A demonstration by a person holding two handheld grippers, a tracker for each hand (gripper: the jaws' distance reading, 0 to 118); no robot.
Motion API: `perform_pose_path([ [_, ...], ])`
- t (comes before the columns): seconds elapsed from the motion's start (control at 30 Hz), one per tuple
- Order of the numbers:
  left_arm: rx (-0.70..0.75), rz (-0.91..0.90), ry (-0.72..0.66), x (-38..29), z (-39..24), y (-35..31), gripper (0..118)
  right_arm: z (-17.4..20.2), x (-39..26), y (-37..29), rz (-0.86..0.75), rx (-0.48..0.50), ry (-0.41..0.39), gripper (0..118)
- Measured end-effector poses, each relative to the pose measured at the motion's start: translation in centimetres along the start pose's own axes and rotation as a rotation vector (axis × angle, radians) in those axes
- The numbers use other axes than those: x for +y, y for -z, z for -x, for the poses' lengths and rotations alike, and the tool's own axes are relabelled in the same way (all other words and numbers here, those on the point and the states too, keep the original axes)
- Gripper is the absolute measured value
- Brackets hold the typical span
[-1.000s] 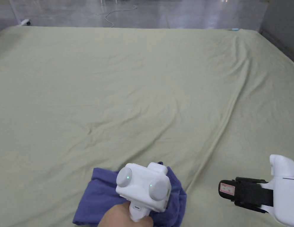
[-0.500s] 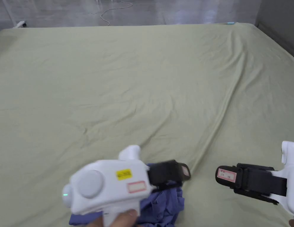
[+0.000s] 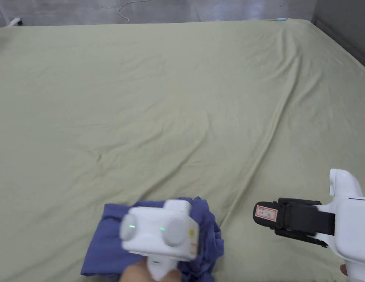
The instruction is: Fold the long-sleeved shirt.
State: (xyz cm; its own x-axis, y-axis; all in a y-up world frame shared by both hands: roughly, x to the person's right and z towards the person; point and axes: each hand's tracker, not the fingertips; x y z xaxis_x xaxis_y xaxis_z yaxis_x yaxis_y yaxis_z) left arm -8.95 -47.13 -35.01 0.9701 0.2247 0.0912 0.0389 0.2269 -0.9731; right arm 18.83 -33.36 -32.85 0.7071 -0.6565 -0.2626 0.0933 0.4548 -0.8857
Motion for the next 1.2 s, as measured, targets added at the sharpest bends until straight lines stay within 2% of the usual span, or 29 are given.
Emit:
perform_pose_path([
  [0.07,0.175,-0.129,0.129,0.2,-3.0,0.8,0,-0.3,0.0,0.2,0.013,-0.074,0.023,0],
  [0.1,0.14,-0.13,0.143,0.2,-4.3,0.8,0,-0.5,0.1,0.2,0.009,-0.096,0.035,0],
  [0.13,0.006,-0.13,0.107,0.3,-5.2,0.7,0,-0.4,0.0,0.2,-0.009,-0.098,0.051,0],
  [0.2,-0.38,-0.093,-0.026,1.2,-5.8,0.8,0,-1.0,0.1,-0.1,-0.058,-0.097,0.105,0],
  [0.23,-0.472,-0.078,-0.069,1.5,-5.6,0.2,0,-1.3,0.2,-0.4,-0.103,-0.097,0.137,0],
  [0.33,-0.376,-0.222,-0.027,2.1,-3.0,-4.8,0,-1.4,0.8,-0.4,-0.18,-0.132,0.169,0],
  [0.4,-0.385,-0.293,-0.101,2.3,0.9,-7.9,0,-0.5,1.4,1.2,-0.144,-0.176,0.158,0],
  [0.43,-0.366,-0.303,-0.165,2.0,3.4,-9.7,0,0.3,1.5,2.8,-0.102,-0.18,0.132,0],
  [0.5,-0.304,-0.335,-0.235,1.8,8.7,-12.2,0,1.8,1.6,6.9,0.0,-0.114,0.079,0],
  [0.53,-0.246,-0.34,-0.263,1.5,11.1,-13.3,0,2.1,1.7,9.2,0.068,-0.072,0.089,0],
  [0.57,-0.197,-0.35,-0.279,1.0,13.4,-14.1,0,2.7,1.6,11.5,0.137,-0.086,0.124,0],
  [0.6,-0.162,-0.358,-0.301,0.6,15.3,-14.6,0,3.2,1.5,13.8,0.215,-0.139,0.146,0],
  [0.7,-0.153,-0.331,-0.403,-1.1,19.2,-14.8,0,3.1,0.2,19.9,0.328,-0.274,0.076,0],
  [0.8,-0.171,-0.293,-0.421,-2.3,21.2,-13.7,0,0.3,-2.2,24.7,0.442,-0.524,0.004,0],
  [0.83,-0.186,-0.272,-0.42,-2.6,21.3,-13.2,0,-0.9,-2.5,24.7,0.383,-0.413,0.055,0],
  [0.87,-0.213,-0.254,-0.426,-3.0,21.5,-12.8,0,-1.2,-1.9,23.7,0.323,-0.346,0.095,0],
  [0.97,-0.266,-0.253,-0.423,-3.3,22.0,-11.8,0,-2.2,-1.3,22.4,0.375,-0.306,0.113,0],
  [1.03,-0.354,-0.223,-0.422,-3.2,22.2,-11.0,1,-3.6,-1.3,22.3,0.373,-0.245,0.182,0],
  [1.07,-0.388,-0.232,-0.415,-3.0,22.4,-10.4,16,-4.3,-1.2,22.1,0.371,-0.206,0.232,0],
  [1.1,-0.415,-0.239,-0.416,-2.6,22.9,-9.7,53,-5.1,-1.2,21.9,0.369,-0.171,0.279,0],
  [1.13,-0.451,-0.223,-0.433,-2.5,23.2,-8.5,99,-5.9,-1.3,21.7,0.365,-0.137,0.323,0],
  [1.17,-0.456,-0.255,-0.431,-2.4,23.9,-7.7,117,-6.6,-1.4,21.5,0.358,-0.107,0.357,0],
  [1.2,-0.455,-0.208,-0.465,-2.0,24.6,-6.6,115,-7.0,-1.7,21.3,0.347,-0.087,0.38,0],
])
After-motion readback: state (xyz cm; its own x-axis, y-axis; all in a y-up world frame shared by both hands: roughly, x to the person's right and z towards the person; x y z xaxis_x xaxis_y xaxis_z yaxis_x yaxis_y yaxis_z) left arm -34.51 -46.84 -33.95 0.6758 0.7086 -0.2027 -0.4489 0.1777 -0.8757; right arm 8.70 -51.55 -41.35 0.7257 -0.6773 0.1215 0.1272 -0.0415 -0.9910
